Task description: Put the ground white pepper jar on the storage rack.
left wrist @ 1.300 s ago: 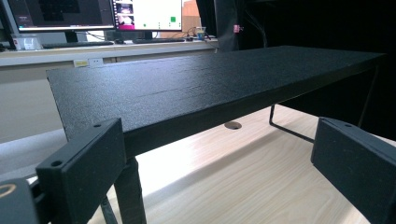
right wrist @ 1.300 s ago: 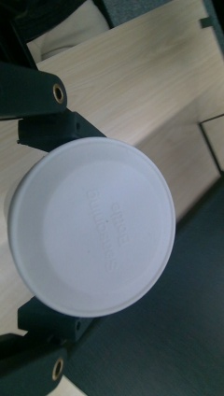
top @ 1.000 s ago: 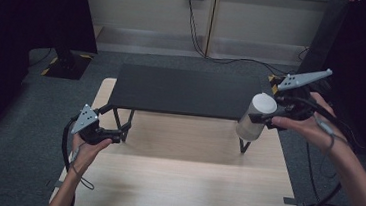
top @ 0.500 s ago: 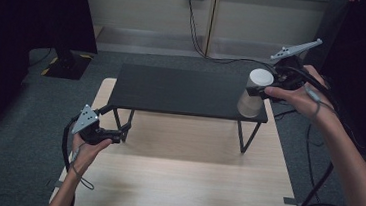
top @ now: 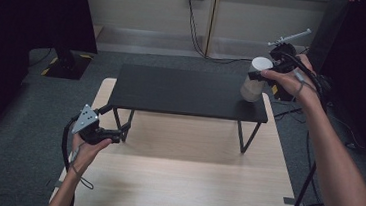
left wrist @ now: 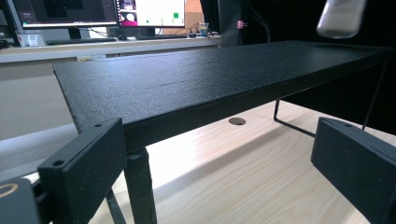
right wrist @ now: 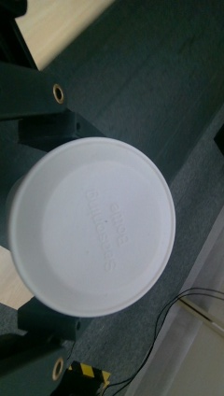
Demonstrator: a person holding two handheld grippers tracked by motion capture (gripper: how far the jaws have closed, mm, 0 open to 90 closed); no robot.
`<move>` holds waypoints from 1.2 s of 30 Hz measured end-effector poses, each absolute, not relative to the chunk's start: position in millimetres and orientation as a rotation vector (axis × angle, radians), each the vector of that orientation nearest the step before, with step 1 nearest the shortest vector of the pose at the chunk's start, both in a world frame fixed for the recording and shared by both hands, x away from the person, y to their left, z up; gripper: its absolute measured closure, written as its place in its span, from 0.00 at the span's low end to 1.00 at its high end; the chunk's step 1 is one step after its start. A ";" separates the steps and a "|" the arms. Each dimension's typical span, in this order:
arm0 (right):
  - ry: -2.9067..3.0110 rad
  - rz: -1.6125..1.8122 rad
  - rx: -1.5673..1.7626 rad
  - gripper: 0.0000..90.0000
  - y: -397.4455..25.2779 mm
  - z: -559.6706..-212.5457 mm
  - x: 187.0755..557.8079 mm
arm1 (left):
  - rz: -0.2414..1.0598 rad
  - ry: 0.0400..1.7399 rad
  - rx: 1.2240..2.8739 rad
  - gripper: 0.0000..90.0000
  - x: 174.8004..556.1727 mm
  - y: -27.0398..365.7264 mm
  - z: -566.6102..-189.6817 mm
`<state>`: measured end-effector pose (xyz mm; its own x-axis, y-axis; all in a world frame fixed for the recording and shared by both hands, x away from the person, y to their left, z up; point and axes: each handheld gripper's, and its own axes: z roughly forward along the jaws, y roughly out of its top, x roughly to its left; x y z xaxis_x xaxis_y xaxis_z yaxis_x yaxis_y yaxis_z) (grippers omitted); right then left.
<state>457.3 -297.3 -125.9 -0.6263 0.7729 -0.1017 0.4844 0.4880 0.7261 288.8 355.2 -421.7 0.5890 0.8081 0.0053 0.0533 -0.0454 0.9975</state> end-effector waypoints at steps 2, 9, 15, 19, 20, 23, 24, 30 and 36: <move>2.305 0.924 1.075 0.39 -296.4 -130.6 467.3 | 0.720 0.764 1.512 0.03 289.0 356.6 -422.2; 2.298 0.945 1.109 0.39 -302.2 -140.5 475.6 | 0.719 0.766 1.510 0.03 288.7 358.7 -423.1; 2.267 1.019 1.136 0.39 -315.6 -149.5 474.0 | 0.720 0.765 1.511 0.03 288.9 358.2 -423.1; 2.257 1.029 1.140 0.38 -315.4 -151.4 472.9 | 0.722 0.765 1.514 0.03 288.7 358.4 -422.7; 2.259 1.039 1.140 0.35 -316.2 -152.0 473.1 | 0.721 0.766 1.511 0.03 288.6 358.2 -423.0; 2.238 1.058 1.177 0.18 -316.3 -153.4 470.1 | 0.721 0.768 1.511 0.03 288.4 358.7 -423.2; 2.238 1.058 1.177 0.18 -316.3 -153.4 470.1 | 0.721 0.768 1.511 0.03 288.4 358.7 -423.2; 2.149 1.142 1.175 0.08 -336.0 -144.9 445.6 | 0.724 0.771 1.509 0.03 287.3 357.8 -422.6; 2.158 1.079 1.106 0.08 -342.4 -126.6 410.1 | 0.723 0.770 1.495 0.02 285.2 358.6 -422.1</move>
